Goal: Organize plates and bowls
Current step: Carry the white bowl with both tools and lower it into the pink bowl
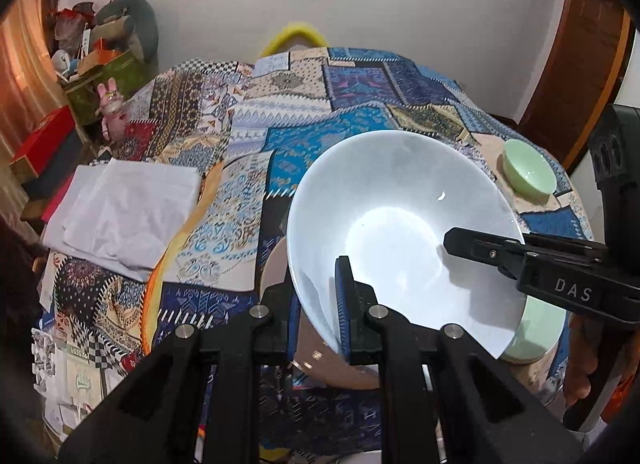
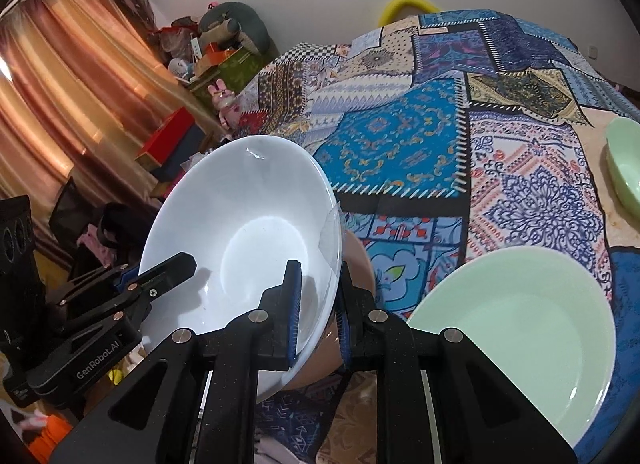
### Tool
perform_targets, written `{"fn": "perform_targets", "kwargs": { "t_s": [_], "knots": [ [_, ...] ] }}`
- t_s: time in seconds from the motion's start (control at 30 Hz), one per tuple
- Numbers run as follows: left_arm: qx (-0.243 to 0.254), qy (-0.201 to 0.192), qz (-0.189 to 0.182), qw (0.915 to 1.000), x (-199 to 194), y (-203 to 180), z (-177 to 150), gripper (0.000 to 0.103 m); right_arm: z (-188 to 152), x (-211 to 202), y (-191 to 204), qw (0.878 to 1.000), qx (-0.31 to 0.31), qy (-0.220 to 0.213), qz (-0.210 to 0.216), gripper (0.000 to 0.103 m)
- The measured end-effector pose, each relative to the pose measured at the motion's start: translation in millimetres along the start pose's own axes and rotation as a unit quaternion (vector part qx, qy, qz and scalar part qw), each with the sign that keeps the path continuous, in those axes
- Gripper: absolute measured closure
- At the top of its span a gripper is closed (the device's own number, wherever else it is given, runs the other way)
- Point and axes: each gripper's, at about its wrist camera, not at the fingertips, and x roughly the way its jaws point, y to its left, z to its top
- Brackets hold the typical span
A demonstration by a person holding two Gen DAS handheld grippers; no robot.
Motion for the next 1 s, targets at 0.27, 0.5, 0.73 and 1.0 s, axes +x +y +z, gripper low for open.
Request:
{"fn": "perform_targets", "kwargs": {
  "t_s": [0.27,0.5,0.73,1.0],
  "knots": [
    [0.006,0.022,0.010,0.9997,17.8,12.8,-14.9,0.088,-13.3,19.8,2.3,1.000,0.016,0.023,0.009,0.087],
    [0.003,0.040,0.009,0.9991,32.4,18.9,-23.2,0.088,-17.9,27.4,4.1,0.999,0.011,0.036,0.002,0.087],
    [0.005,0.047,0.017,0.9987,41.3,21.1,-24.5,0.088,-21.7,39.0,1.8,0.999,0.011,0.052,-0.002,0.087],
    [0.015,0.046,0.033,0.9983,50.0,18.7,-16.4,0.088,-22.8,46.3,0.3,0.998,0.011,0.058,-0.006,0.087]
  ]
}}
